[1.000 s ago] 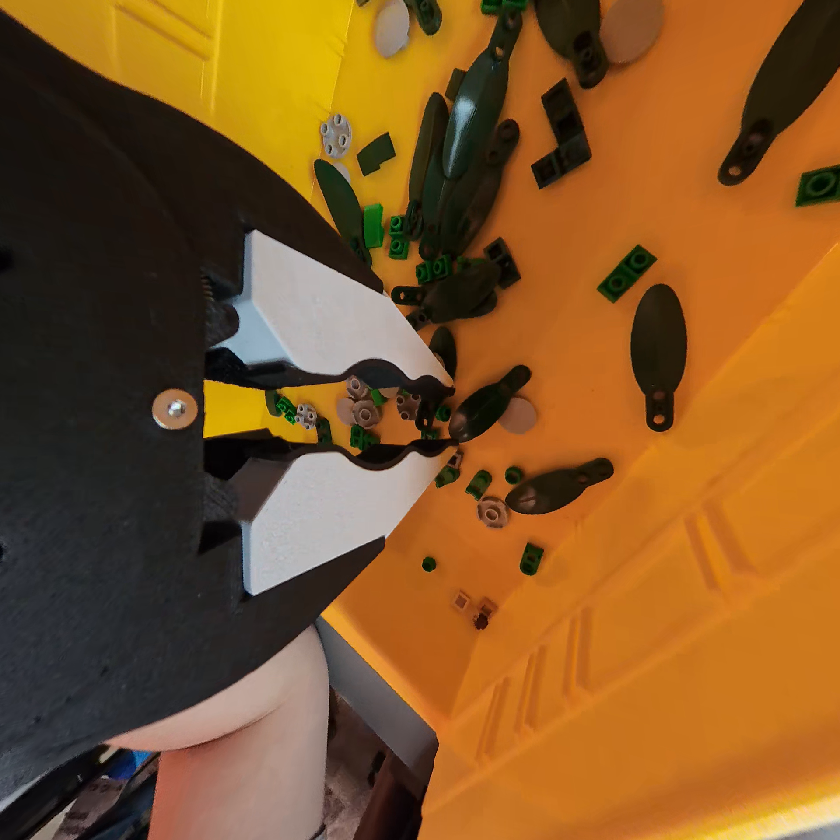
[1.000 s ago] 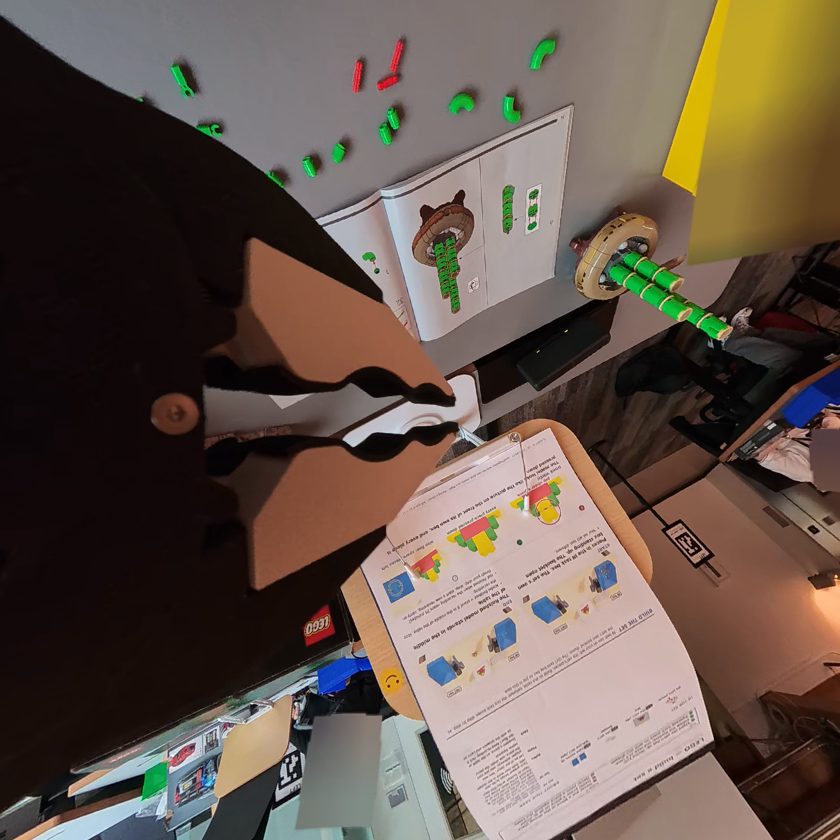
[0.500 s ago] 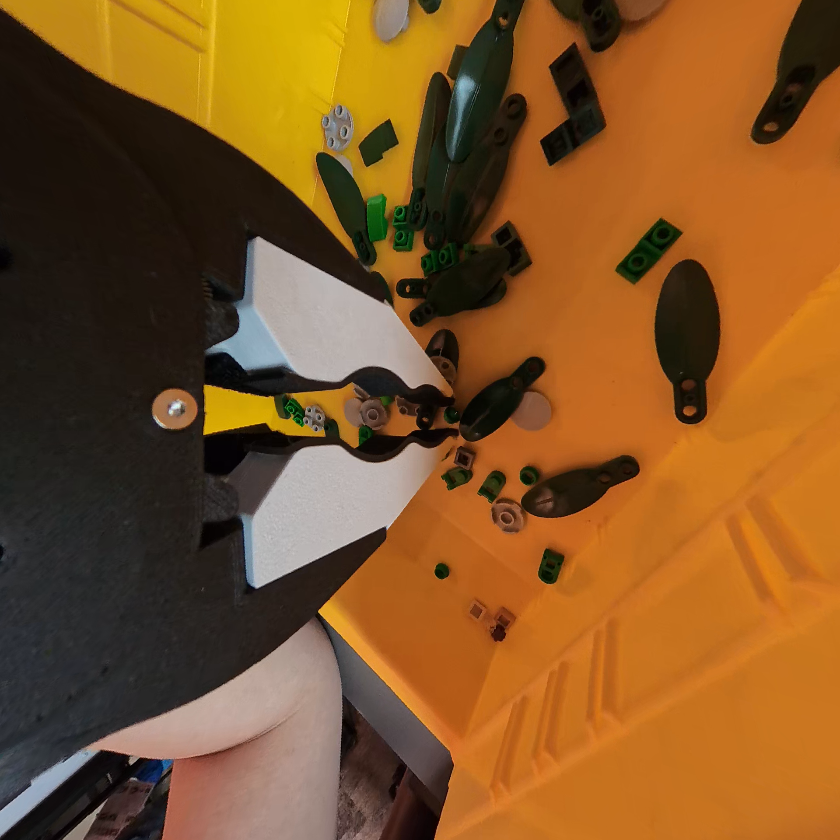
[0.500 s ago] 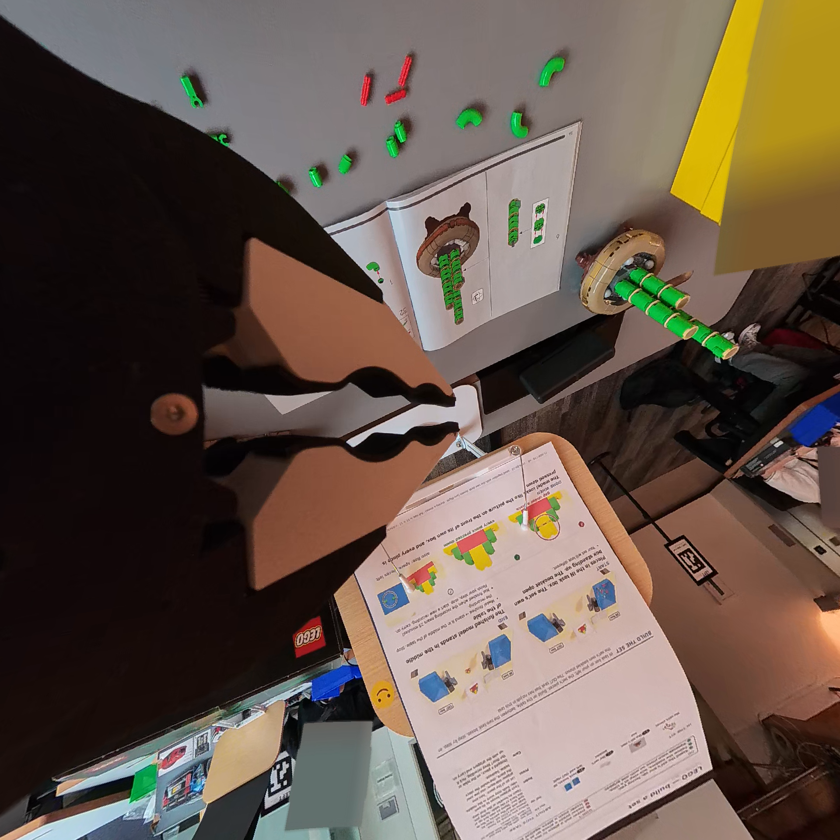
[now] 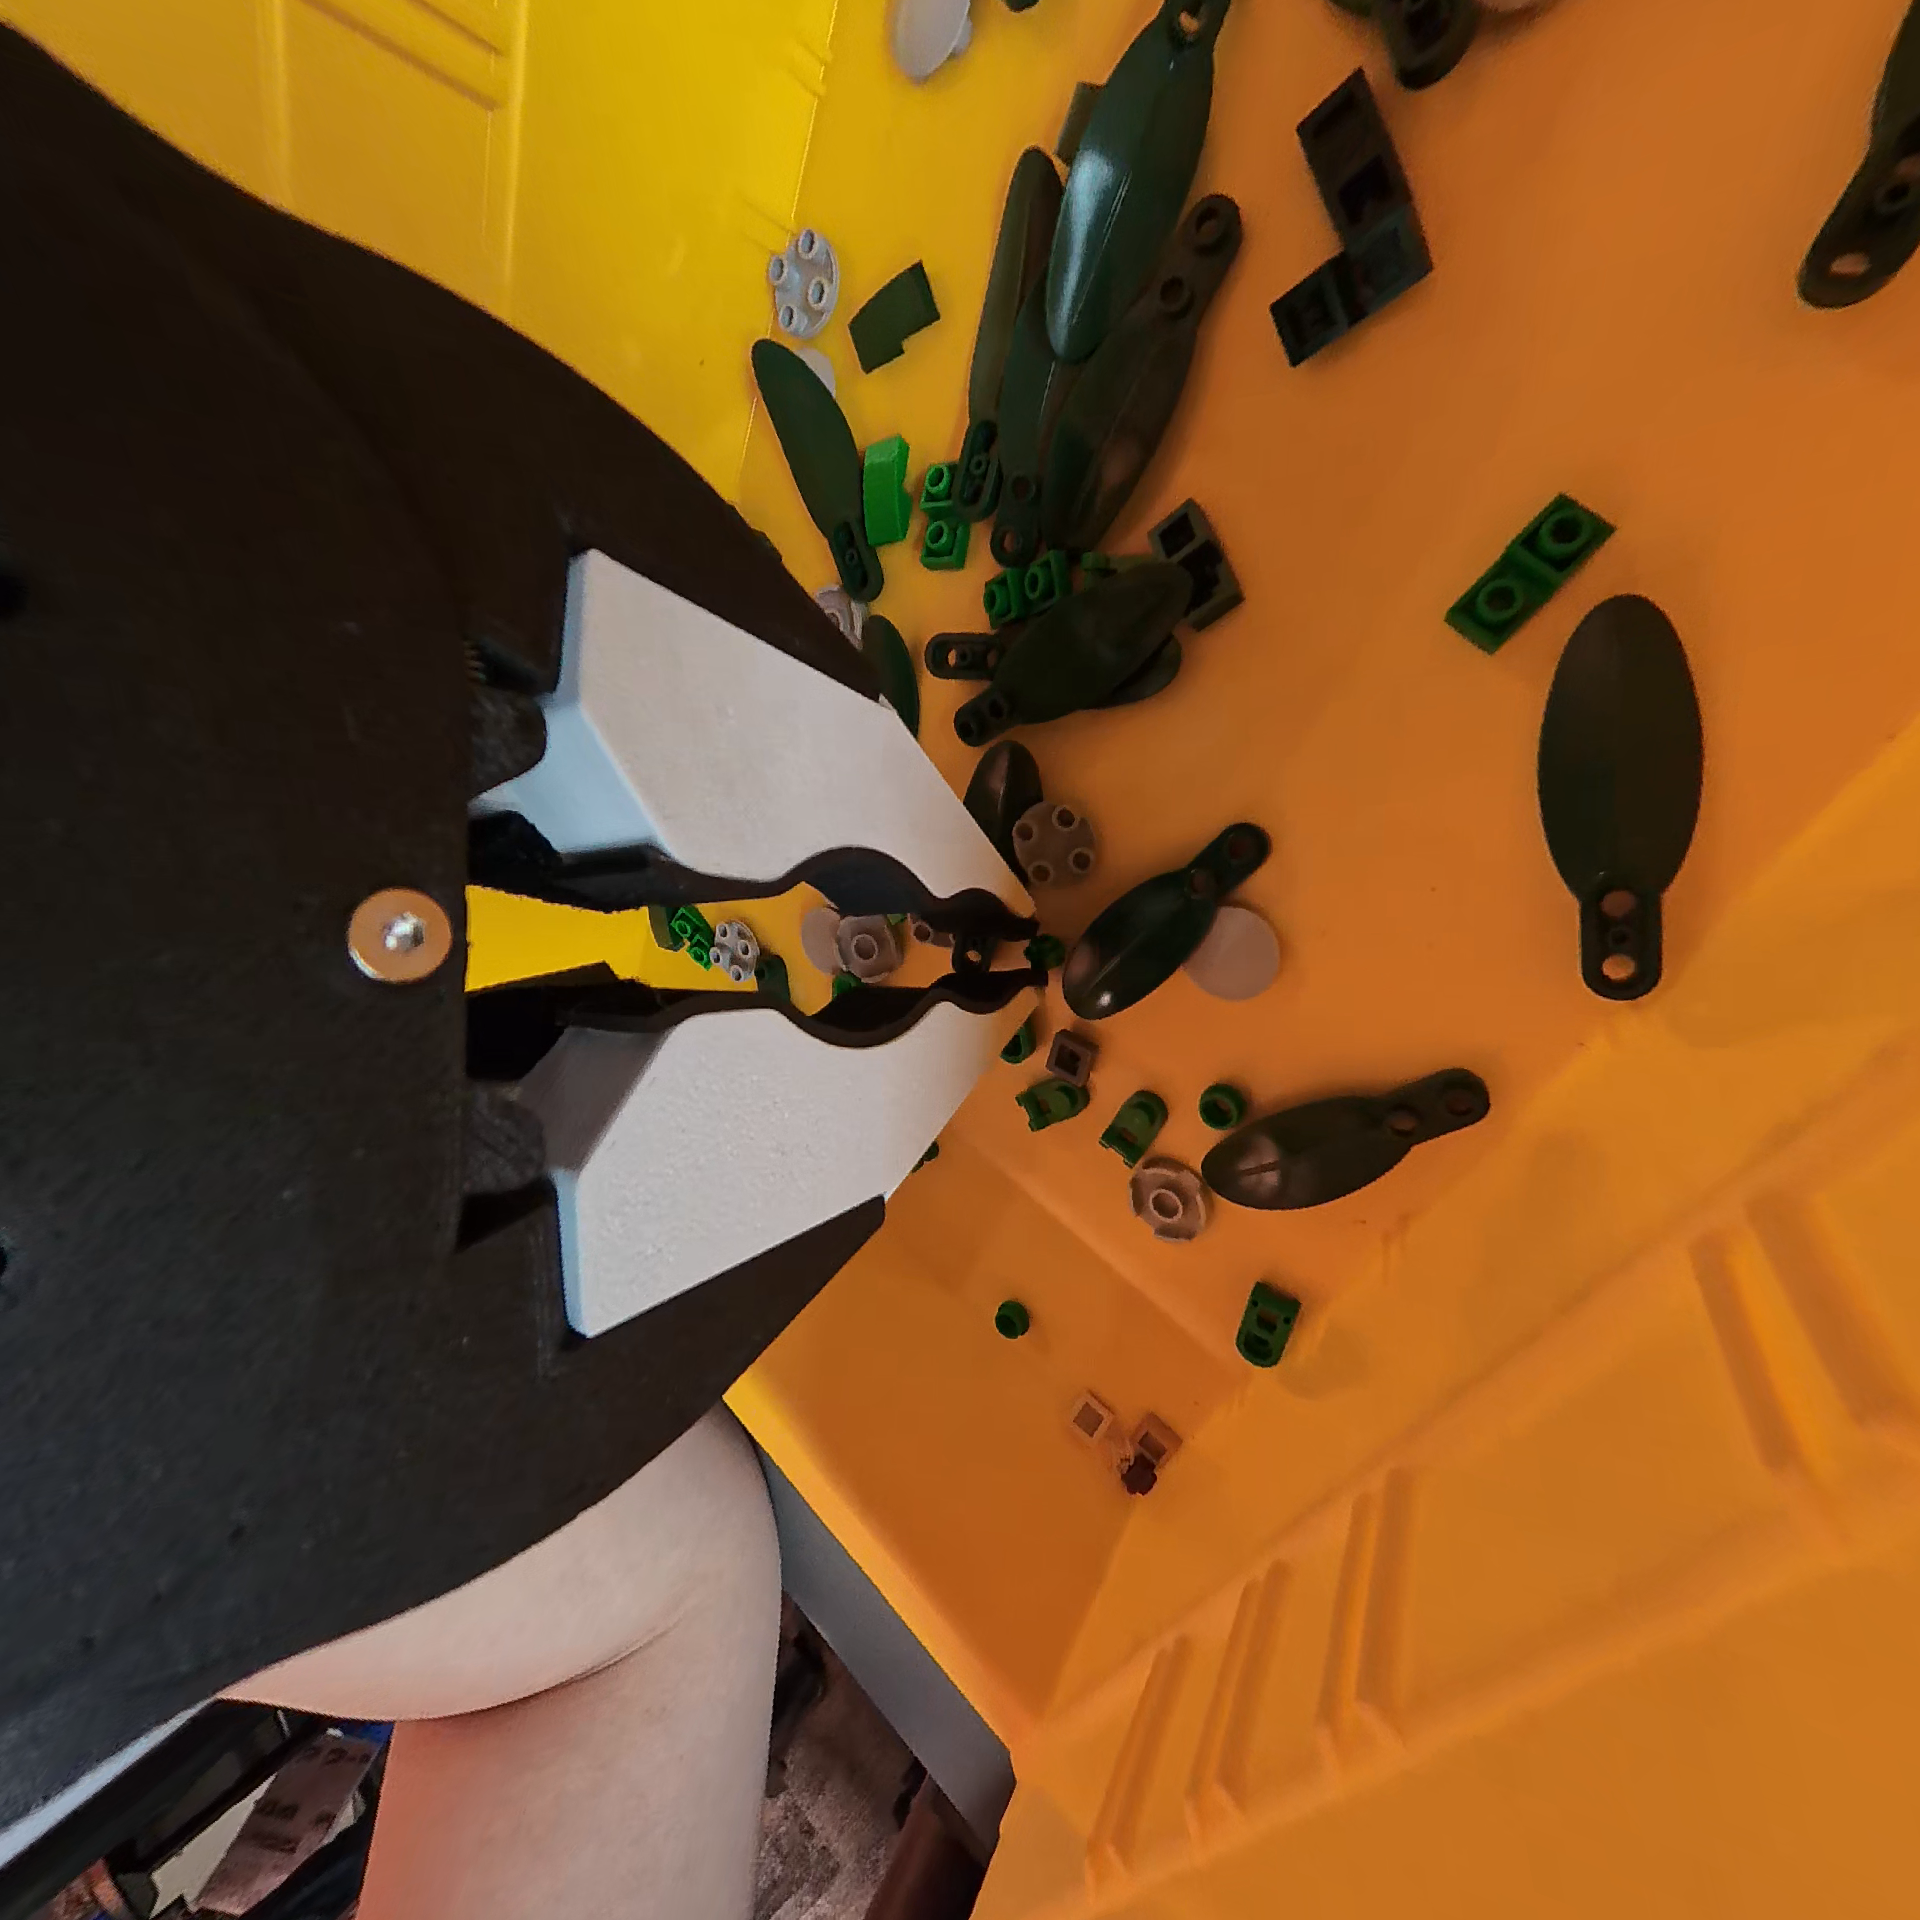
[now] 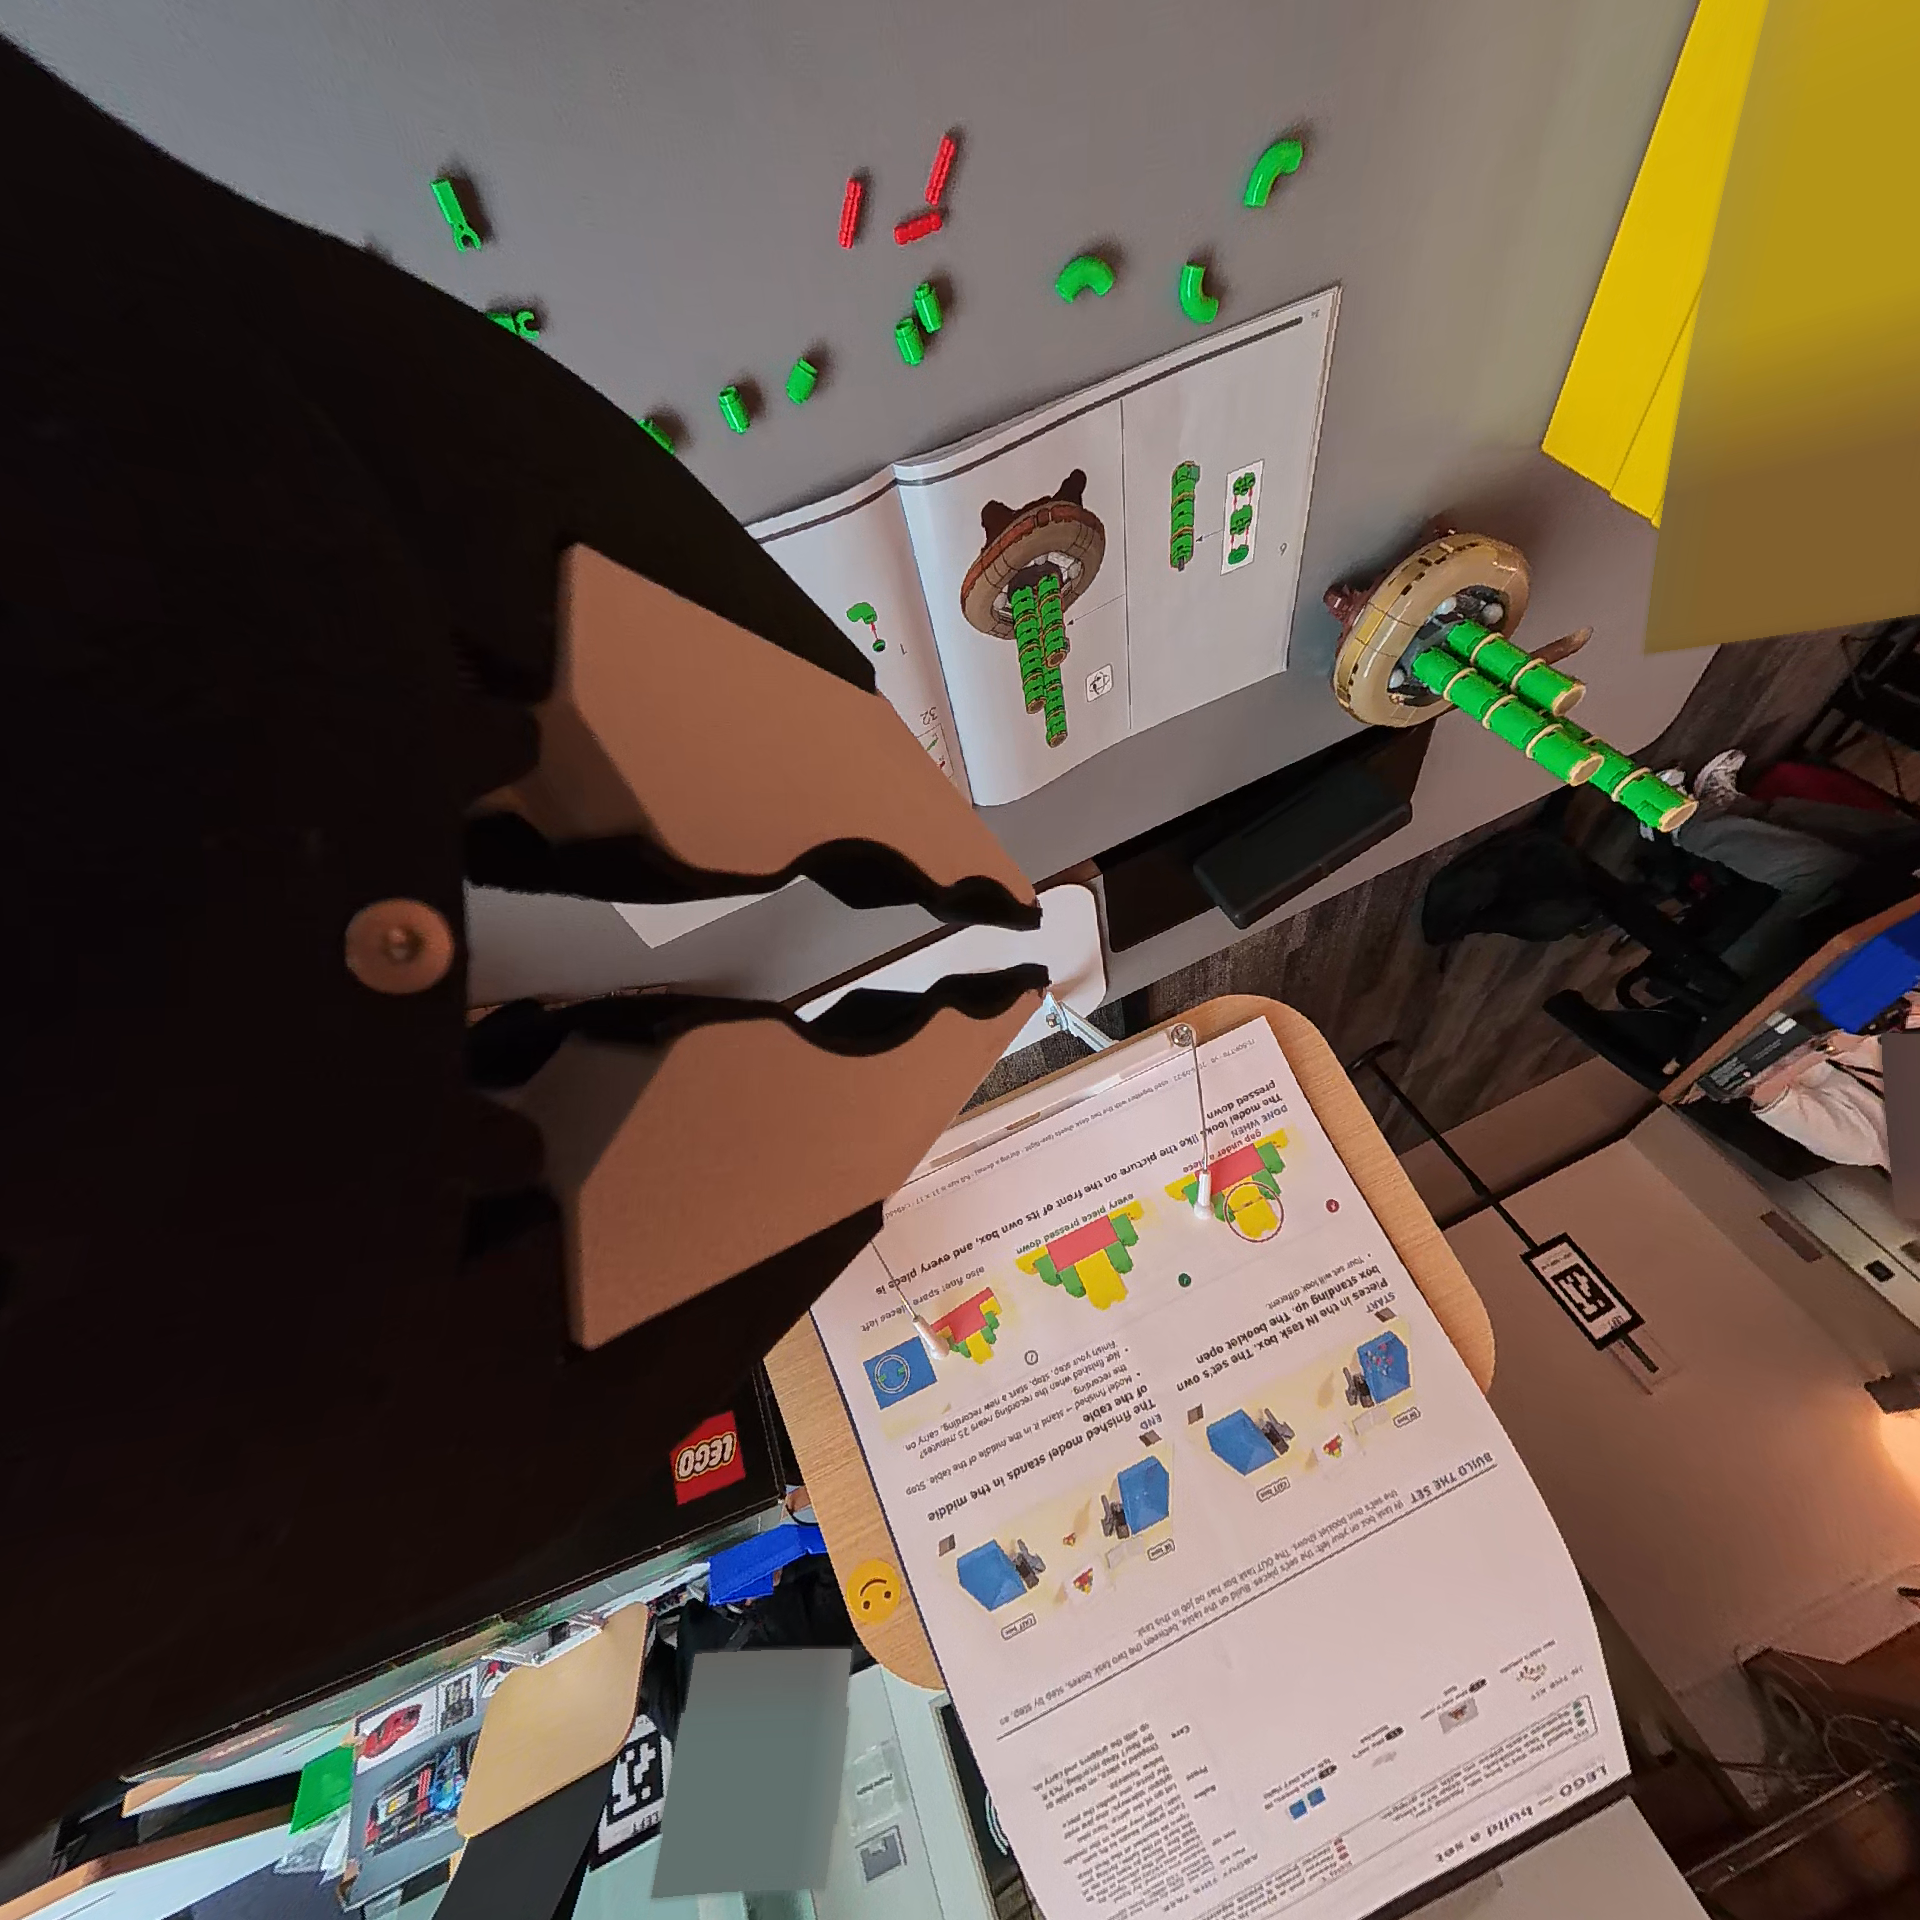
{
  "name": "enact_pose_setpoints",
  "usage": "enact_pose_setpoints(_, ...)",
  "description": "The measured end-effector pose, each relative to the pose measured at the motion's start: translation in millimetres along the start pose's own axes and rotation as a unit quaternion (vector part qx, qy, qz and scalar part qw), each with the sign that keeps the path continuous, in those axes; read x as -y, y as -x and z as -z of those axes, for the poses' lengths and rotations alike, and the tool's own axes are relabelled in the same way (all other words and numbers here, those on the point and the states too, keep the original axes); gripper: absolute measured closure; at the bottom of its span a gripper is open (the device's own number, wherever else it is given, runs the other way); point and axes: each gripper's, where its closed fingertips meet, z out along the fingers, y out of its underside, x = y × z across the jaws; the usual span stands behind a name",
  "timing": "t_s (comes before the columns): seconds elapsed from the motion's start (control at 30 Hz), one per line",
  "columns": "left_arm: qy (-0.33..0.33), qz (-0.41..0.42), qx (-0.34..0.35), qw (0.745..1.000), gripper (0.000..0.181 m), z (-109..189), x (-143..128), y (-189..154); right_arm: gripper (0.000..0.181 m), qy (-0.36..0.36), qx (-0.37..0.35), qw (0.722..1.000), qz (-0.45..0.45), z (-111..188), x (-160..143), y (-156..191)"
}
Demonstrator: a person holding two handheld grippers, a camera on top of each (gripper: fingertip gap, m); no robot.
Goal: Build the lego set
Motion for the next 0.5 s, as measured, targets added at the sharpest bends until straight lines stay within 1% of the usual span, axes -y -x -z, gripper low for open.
enact_pose_setpoints(0.2,0.003,-0.015,0.005,1.000,0.178,1,-2,-1,0.174,0.001,0.004,1.000,0.003,-1,0,2)
enact_pose_setpoints(0.33,-0.024,-0.028,0.006,0.999,0.178,7,3,-2,0.174,0.003,0.005,1.000,0.005,-1,0,3)
enact_pose_setpoints(0.5,-0.040,-0.042,0.009,0.998,0.178,12,2,-3,0.174,0.004,0.008,1.000,0.006,-2,0,4)
